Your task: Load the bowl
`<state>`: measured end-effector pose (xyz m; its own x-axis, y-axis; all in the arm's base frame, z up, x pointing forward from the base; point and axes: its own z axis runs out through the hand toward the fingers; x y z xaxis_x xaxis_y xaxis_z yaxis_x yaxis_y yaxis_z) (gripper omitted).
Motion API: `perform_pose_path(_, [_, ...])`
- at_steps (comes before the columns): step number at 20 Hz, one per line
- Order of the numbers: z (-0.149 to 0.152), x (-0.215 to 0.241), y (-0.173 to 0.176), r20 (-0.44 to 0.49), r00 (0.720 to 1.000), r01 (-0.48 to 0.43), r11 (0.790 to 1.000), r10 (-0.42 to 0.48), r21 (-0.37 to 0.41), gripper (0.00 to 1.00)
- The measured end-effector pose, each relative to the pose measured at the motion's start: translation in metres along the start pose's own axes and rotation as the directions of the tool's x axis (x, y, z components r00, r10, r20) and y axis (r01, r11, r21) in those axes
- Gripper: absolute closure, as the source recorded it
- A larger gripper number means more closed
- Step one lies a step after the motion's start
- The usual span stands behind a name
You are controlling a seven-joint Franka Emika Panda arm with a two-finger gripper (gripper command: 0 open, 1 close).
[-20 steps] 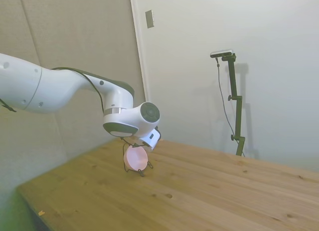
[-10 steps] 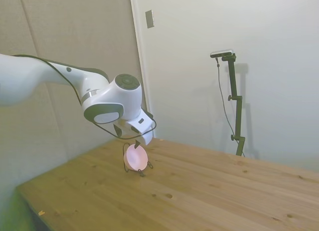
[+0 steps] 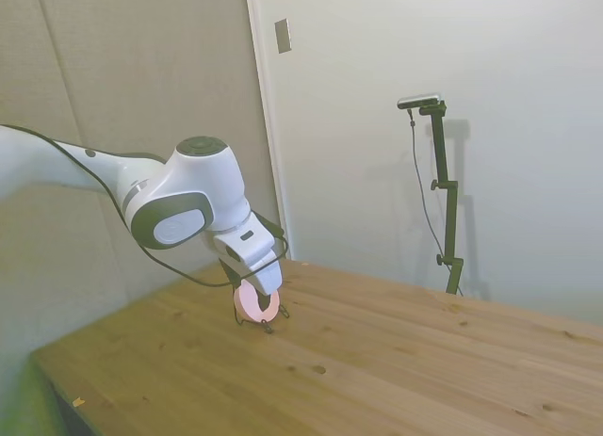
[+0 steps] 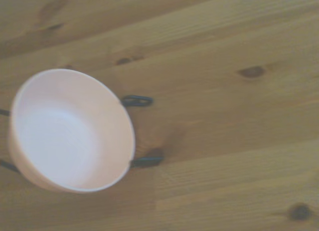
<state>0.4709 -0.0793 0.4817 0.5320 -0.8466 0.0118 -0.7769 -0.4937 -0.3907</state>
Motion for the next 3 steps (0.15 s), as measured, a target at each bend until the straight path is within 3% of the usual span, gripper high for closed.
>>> perform_pose_path(3, [-0.0016,0.0016,0.0073,-0.015,1.0,-0.017,0.996,0.016,-0.083,0.0])
